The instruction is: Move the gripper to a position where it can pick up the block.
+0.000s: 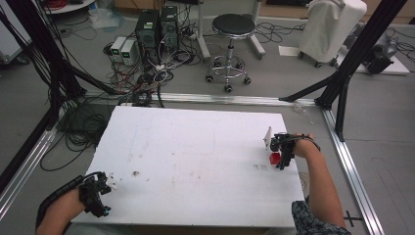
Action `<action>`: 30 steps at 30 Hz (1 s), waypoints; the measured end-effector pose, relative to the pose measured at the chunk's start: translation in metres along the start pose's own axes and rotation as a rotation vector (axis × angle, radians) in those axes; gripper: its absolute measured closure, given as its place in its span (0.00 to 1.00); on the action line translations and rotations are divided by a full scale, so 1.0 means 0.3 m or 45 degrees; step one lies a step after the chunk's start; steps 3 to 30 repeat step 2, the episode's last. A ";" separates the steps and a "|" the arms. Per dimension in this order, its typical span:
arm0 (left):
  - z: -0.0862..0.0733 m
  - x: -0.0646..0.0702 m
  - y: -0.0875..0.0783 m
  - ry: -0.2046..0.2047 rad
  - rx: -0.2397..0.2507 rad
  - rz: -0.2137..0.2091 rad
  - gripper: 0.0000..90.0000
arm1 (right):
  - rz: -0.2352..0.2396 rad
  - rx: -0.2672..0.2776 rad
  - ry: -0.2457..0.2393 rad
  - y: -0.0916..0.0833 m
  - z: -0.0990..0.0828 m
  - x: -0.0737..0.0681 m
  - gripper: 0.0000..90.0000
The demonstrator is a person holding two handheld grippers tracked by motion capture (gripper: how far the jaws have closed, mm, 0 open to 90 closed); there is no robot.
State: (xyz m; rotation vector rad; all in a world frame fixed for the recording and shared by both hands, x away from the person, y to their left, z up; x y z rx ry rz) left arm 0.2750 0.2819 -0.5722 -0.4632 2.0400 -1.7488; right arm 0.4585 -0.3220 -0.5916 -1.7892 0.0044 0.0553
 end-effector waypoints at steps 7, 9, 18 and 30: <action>0.001 0.000 0.000 -0.002 0.004 0.004 0.24 | 0.000 0.004 0.012 -0.003 -0.001 -0.003 0.12; 0.001 0.000 0.000 -0.002 0.004 0.004 0.24 | 0.000 0.004 0.012 -0.003 -0.001 -0.003 0.12; 0.001 0.000 0.000 -0.002 0.004 0.004 0.24 | 0.000 0.004 0.012 -0.003 -0.001 -0.003 0.12; 0.001 0.000 0.000 -0.002 0.004 0.004 0.24 | 0.000 0.004 0.012 -0.003 -0.001 -0.003 0.12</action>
Point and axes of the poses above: each handheld gripper's, and its own axes: y roughly forward along the jaws, z roughly out of its top, x roughly to its right, the point moved 8 cm from there along y, roughly forward along the jaws, and after that the axes turned 15 degrees about -x, right-handed, at the moved point
